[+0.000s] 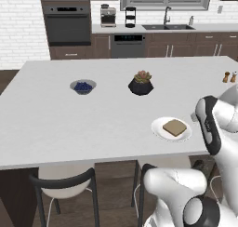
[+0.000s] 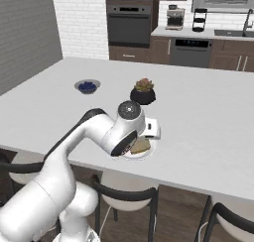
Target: Start the toaster. Once the lever pops up, take the bread to the plate on the dining counter.
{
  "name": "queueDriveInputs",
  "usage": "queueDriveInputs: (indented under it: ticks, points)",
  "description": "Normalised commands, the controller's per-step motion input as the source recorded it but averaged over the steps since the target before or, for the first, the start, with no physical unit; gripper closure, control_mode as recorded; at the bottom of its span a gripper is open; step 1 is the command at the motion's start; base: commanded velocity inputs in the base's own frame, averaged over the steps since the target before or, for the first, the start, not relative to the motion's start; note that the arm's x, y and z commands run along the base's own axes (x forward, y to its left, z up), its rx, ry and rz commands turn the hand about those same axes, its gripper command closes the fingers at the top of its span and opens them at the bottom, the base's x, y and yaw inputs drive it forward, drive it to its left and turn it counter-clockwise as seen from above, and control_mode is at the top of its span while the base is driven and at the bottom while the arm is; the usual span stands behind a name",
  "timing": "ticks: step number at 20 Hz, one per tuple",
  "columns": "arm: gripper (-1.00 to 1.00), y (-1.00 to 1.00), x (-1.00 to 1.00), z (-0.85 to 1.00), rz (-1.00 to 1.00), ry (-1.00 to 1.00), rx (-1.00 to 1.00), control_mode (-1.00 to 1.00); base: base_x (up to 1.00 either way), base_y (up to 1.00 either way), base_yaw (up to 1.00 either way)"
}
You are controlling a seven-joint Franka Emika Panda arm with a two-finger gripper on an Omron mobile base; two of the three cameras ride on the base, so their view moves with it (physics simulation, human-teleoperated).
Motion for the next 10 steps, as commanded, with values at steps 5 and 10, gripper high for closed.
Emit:
queueDriveInputs:
  ticks: [5,10]
  points:
    - [-1.0,0.53,-1.0,0.14,-0.26,0.01,-0.16,-1.0,0.0,0.0,0.0]
    - [-1.0,0.51,-1.0,0.12,-0.16,0.0,-0.02,-1.0,0.0,0.0,0.0]
